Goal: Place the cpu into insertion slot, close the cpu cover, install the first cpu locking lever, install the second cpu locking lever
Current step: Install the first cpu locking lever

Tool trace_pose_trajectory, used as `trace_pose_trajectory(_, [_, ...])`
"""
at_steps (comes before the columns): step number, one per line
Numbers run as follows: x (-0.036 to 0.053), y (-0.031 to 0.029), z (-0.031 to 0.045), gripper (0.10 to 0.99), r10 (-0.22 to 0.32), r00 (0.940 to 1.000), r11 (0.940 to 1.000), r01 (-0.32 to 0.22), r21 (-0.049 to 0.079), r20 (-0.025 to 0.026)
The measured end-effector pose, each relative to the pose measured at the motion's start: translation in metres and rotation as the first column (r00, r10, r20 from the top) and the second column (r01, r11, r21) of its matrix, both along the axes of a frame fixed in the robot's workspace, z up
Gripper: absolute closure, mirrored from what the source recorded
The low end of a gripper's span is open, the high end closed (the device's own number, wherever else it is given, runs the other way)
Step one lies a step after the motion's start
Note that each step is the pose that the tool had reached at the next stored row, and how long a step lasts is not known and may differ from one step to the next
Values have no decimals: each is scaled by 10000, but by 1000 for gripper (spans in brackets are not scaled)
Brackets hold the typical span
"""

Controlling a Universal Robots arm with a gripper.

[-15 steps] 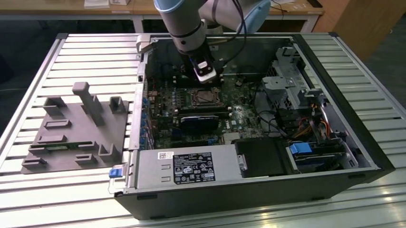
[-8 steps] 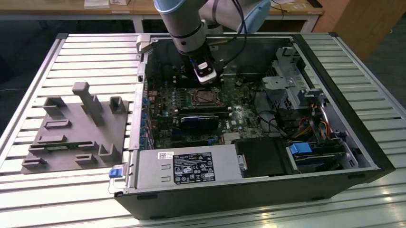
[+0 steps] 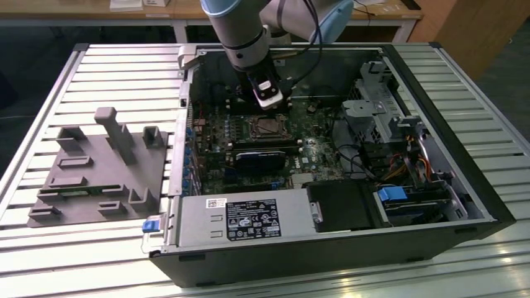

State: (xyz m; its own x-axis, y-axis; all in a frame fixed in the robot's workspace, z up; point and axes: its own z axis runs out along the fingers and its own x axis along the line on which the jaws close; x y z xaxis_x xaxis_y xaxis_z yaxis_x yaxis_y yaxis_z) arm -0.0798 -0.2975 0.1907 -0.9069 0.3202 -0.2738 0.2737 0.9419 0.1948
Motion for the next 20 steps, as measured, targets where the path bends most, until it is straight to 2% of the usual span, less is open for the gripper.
trace_pose_trajectory(7, [0,0,118,984,0,10000,10000,0,4,0])
trace_pose_trajectory(20, [0,0,441,984,0,10000,10000,0,3,-1])
